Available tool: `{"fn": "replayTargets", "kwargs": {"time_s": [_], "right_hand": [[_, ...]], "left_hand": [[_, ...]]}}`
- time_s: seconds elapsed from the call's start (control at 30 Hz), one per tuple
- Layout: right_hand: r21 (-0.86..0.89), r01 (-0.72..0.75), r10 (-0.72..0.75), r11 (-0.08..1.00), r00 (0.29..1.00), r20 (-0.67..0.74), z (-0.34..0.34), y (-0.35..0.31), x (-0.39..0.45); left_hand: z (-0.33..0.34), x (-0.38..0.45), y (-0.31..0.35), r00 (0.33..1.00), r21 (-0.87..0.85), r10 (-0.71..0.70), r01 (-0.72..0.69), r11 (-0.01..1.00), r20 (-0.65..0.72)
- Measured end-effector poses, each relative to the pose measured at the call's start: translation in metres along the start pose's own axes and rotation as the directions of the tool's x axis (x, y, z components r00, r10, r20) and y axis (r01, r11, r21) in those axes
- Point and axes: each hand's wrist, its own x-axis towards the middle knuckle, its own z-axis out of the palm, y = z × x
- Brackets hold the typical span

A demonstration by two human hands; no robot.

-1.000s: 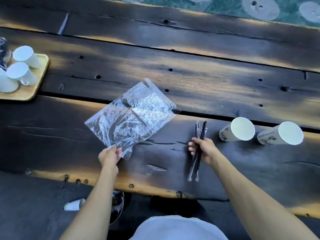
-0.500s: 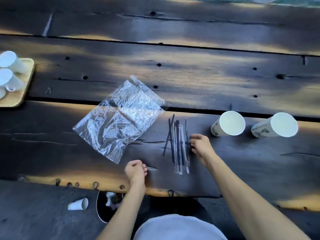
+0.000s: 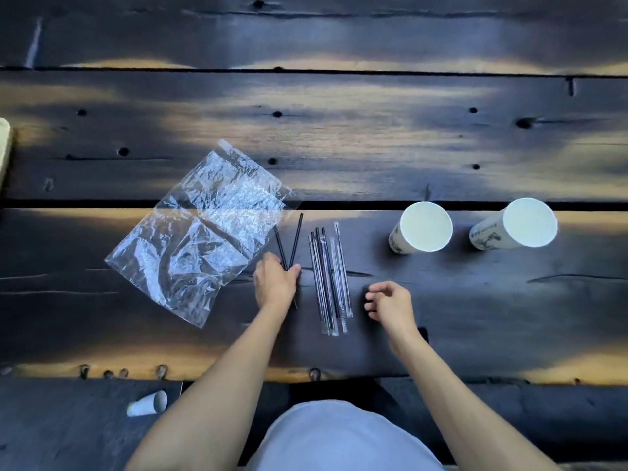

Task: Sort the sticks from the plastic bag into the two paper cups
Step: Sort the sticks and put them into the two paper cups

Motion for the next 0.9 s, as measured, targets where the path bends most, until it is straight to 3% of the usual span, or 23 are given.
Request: {"fn": "replayTargets", "kwargs": {"time_s": [0.17, 0.4, 0.63, 0.9], "right_hand": [[-0.055, 0.021, -0.019, 0.998, 0.999, 0.034, 0.007, -0.01, 0.004], [-0.231, 0.178, -0.155, 0.956, 0.981, 0.116, 0.039, -0.034, 0.008], [-0.572, 0.333, -0.249, 0.749, 0.942, 0.224, 0.067, -0.034, 0.008], [-0.783, 0.325, -0.239, 0.531, 0.943, 0.23, 0.068, -0.035, 0.01]], "left_hand": [[-0.001, 0.002, 0.004, 0.998, 0.122, 0.064, -0.067, 0.99, 0.021], [-0.001, 0.006, -0.004, 0.991, -0.062, 0.046, -0.039, 0.997, 0.122], [0.015, -0.017, 0.013, 0.987, -0.272, 0.042, 0.001, 0.962, 0.154], [0.045, -0.015, 0.012, 0.986, -0.195, -0.055, 0.086, 0.977, 0.157]]}}
